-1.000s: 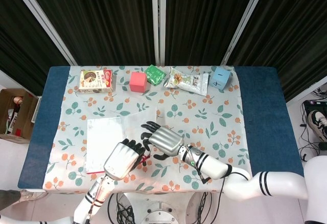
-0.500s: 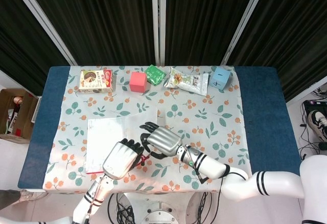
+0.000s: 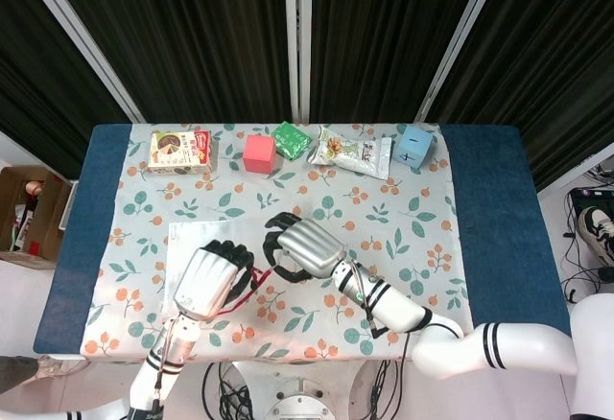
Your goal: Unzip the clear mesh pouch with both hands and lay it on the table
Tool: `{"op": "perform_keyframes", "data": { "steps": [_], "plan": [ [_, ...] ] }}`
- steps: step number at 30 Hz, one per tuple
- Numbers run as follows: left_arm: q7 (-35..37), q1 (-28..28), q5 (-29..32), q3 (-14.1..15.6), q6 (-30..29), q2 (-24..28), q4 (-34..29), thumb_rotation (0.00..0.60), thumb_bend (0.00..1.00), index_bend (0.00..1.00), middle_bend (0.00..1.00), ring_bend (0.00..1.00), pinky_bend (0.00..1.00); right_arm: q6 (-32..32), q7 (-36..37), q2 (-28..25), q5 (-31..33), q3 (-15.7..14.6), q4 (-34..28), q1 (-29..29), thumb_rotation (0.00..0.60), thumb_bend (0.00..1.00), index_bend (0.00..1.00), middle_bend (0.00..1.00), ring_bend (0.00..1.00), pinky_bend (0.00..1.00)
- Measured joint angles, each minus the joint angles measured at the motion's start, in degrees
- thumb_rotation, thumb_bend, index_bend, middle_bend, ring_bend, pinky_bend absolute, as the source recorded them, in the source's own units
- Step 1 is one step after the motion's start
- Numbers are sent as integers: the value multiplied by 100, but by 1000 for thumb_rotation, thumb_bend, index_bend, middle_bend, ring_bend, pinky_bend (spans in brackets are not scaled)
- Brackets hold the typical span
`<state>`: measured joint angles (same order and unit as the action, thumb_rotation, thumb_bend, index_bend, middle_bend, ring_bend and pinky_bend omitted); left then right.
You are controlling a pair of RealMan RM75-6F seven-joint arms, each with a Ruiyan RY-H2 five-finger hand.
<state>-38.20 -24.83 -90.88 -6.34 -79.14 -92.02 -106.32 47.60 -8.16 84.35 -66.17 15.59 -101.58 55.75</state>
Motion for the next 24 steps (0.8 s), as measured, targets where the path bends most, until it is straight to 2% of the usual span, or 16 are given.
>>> {"op": "perform_keyframes", "data": {
  "steps": [10, 24],
  "plan": [
    [138, -16, 79, -101, 2, -71, 58, 600, 422, 638, 546, 517, 603, 363, -370, -185, 803, 263, -504, 76, 600, 607, 898, 409, 194, 172],
    [218, -56, 208, -196, 31, -147, 117, 600, 422, 641, 546, 516, 603, 778, -263, -84, 906, 422, -575, 42, 600, 616, 912, 416, 214, 182]
  ]
}}
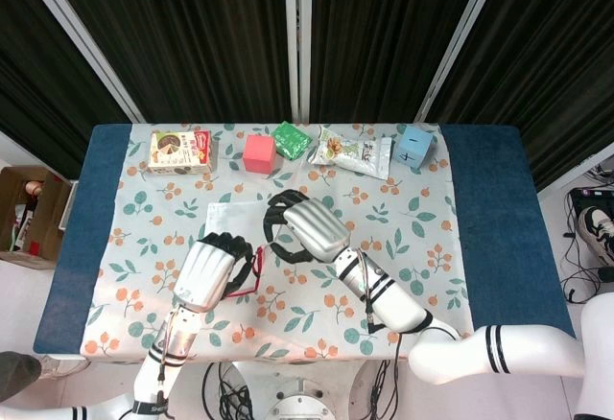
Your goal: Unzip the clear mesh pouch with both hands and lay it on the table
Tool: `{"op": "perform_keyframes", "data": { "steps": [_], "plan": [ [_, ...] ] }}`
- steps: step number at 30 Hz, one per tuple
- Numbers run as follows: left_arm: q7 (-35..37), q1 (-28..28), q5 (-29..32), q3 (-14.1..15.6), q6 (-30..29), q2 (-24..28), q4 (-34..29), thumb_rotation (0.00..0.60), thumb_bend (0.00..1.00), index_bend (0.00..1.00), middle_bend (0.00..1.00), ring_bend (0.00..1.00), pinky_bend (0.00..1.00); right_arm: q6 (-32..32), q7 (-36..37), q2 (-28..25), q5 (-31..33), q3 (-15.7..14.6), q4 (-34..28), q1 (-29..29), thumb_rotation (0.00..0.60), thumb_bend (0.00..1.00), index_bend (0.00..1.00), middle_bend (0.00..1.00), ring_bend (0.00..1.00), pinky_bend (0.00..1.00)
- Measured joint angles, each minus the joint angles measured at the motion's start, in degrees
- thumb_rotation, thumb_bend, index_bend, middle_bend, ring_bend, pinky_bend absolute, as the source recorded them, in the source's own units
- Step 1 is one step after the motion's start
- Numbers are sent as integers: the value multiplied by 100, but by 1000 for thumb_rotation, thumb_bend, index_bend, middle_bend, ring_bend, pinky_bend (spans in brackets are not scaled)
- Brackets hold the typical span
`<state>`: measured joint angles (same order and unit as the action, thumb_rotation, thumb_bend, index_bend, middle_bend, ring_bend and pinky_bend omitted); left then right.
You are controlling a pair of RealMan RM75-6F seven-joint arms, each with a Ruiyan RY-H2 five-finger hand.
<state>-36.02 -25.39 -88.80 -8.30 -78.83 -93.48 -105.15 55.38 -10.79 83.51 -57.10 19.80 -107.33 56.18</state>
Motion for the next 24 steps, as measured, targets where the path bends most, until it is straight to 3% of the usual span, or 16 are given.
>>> {"op": "perform_keyframes", "data": {
  "steps": [24],
  "plan": [
    [366, 56, 270, 28, -16, -88, 378, 600, 422, 652, 545, 516, 611, 434, 404, -77, -45, 405, -146, -125, 600, 621, 924, 433, 247, 225]
  ]
}}
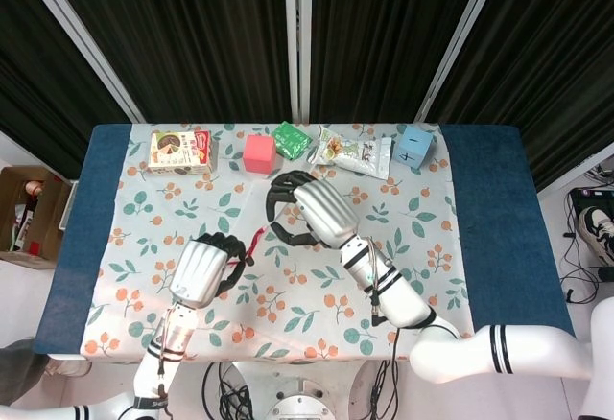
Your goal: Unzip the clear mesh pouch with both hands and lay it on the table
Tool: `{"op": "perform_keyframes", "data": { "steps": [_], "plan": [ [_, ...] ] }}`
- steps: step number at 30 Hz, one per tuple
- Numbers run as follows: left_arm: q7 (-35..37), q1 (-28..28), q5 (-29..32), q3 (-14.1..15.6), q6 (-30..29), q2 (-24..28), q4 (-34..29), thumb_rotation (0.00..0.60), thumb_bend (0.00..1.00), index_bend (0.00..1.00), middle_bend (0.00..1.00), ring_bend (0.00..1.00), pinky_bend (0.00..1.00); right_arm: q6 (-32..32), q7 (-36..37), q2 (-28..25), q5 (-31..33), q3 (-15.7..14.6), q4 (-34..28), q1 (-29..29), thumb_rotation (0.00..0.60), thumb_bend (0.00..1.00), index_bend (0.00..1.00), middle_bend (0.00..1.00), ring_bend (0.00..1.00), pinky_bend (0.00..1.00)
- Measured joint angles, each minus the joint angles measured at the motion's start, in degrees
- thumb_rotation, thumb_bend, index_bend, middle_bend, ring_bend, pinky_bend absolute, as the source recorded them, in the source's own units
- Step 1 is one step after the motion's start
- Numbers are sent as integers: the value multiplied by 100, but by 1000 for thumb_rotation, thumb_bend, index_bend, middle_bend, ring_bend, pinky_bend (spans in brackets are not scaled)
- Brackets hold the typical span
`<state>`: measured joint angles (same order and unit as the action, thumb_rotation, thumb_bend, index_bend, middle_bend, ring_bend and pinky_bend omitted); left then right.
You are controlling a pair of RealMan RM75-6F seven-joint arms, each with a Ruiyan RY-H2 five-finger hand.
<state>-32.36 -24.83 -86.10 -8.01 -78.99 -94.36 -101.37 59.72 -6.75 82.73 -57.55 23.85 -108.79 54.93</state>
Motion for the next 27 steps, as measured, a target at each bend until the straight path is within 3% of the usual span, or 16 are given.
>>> {"op": "perform_keyframes", "data": {
  "steps": [27],
  "plan": [
    [488, 74, 532, 46, 195, -231, 938, 600, 422, 656, 546, 516, 616, 218, 748, -443, -220, 282, -450, -326, 600, 627, 937, 450, 269, 239]
  ]
}}
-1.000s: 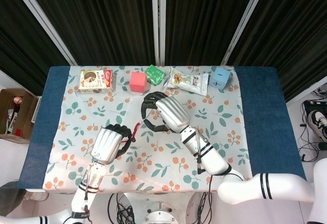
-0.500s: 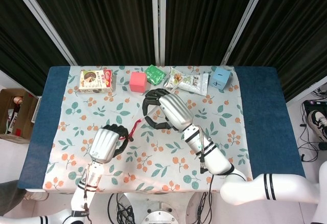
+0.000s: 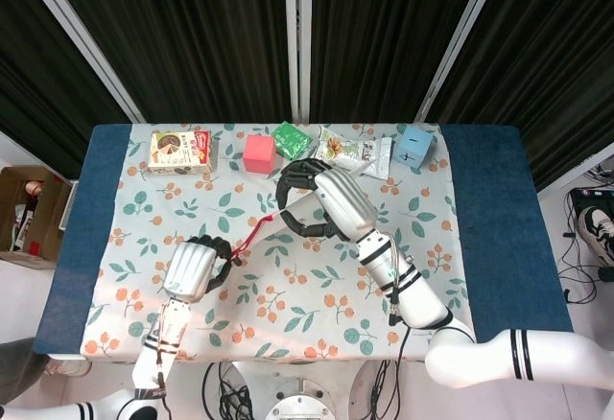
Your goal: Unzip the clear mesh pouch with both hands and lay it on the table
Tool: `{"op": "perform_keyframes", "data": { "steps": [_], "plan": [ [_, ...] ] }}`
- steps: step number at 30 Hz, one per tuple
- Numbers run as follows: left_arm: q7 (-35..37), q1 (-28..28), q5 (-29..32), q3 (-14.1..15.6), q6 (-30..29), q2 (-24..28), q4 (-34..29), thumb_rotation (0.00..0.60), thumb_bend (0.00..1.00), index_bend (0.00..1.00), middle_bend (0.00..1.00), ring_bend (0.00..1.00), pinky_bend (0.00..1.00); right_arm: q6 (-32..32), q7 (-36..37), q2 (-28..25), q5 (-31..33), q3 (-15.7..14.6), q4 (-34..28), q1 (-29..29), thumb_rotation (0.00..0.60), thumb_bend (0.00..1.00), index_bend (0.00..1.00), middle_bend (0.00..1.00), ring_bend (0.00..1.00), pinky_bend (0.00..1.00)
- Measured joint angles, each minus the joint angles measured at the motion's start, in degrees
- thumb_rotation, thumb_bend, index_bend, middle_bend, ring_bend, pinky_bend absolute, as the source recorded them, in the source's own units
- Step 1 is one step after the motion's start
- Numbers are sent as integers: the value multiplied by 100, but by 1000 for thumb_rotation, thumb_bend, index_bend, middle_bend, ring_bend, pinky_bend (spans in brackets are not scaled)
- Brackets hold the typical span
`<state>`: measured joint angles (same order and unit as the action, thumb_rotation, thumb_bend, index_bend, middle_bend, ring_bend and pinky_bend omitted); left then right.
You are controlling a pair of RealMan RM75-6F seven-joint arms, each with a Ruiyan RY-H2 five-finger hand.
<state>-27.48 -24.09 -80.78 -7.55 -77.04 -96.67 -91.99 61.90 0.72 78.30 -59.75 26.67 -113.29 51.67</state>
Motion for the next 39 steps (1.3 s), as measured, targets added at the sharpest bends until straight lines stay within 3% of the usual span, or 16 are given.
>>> {"op": "perform_keyframes", "data": {
  "steps": [24, 36, 39],
  "plan": [
    [134, -118, 737, -111, 499, -271, 856, 600, 425, 664, 545, 516, 617, 19, 518, -326, -177, 114, -111, -182, 600, 627, 938, 453, 273, 253],
    [2, -159, 982, -115, 637, -282, 994, 600, 425, 667, 546, 516, 617, 37, 543, -325, -155, 126, -96, -161, 600, 626, 937, 453, 277, 255],
    [-83, -174, 1081, -118, 702, -243, 958, 600, 424, 629, 538, 513, 617, 36, 519, -326, -168, 109, -95, -156, 600, 626, 937, 453, 277, 255]
  ]
}}
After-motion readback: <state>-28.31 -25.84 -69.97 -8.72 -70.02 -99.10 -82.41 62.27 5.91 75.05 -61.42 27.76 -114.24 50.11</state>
